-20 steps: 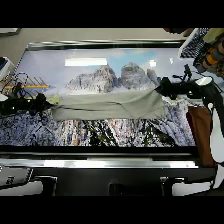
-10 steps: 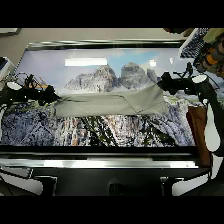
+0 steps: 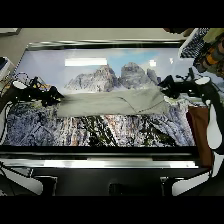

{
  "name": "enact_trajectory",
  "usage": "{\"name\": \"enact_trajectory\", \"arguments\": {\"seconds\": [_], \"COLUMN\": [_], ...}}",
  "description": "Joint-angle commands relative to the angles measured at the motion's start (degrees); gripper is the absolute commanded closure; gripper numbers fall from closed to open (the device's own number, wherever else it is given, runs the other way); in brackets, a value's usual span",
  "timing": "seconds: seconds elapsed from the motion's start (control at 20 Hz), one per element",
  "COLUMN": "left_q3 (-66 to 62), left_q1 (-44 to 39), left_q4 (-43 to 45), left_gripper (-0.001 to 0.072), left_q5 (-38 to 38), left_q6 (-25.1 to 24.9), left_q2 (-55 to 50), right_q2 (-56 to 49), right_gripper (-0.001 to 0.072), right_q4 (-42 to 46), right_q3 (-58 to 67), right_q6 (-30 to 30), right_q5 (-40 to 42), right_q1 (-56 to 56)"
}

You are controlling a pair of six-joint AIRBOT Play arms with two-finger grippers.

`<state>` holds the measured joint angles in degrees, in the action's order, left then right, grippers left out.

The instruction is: Fold the clothes and pants, and hang the long-sleeved shirts on hangers.

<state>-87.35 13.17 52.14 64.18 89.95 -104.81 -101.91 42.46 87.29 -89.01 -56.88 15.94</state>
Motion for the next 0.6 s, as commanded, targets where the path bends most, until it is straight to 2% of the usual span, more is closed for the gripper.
{"name": "enact_trajectory", "arguments": {"seconds": [0.0, 0.1, 0.2, 0.55], "left_q3": [-1.8, -1.8, -1.8, -1.8], "left_q1": [0.5, 0.4, -0.1, -2.3], "left_q4": [5.6, 10.6, 15.1, 21.5], "left_gripper": [0.0302, 0.0301, 0.0302, 0.0301], "left_q5": [5.4, 8.3, 11.0, 15.5], "left_q6": [0.1, 0.1, 0.9, 3.9], "left_q2": [3.0, 6.1, 8.9, 14.6], "right_q2": [2.4, 1.5, -0.1, -6.8], "right_gripper": [0.0217, 0.0101, 0.0044, 0.0038], "right_q4": [3.3, 3.1, 3.1, -1.0], "right_q3": [0.0, 0.0, 0.0, 0.0], "right_q6": [-0.3, 0.6, 4.7, 15.3], "right_q5": [-8.5, -11.9, -15.1, -17.4], "right_q1": [7.4, 11.1, 12.9, 12.4]}}
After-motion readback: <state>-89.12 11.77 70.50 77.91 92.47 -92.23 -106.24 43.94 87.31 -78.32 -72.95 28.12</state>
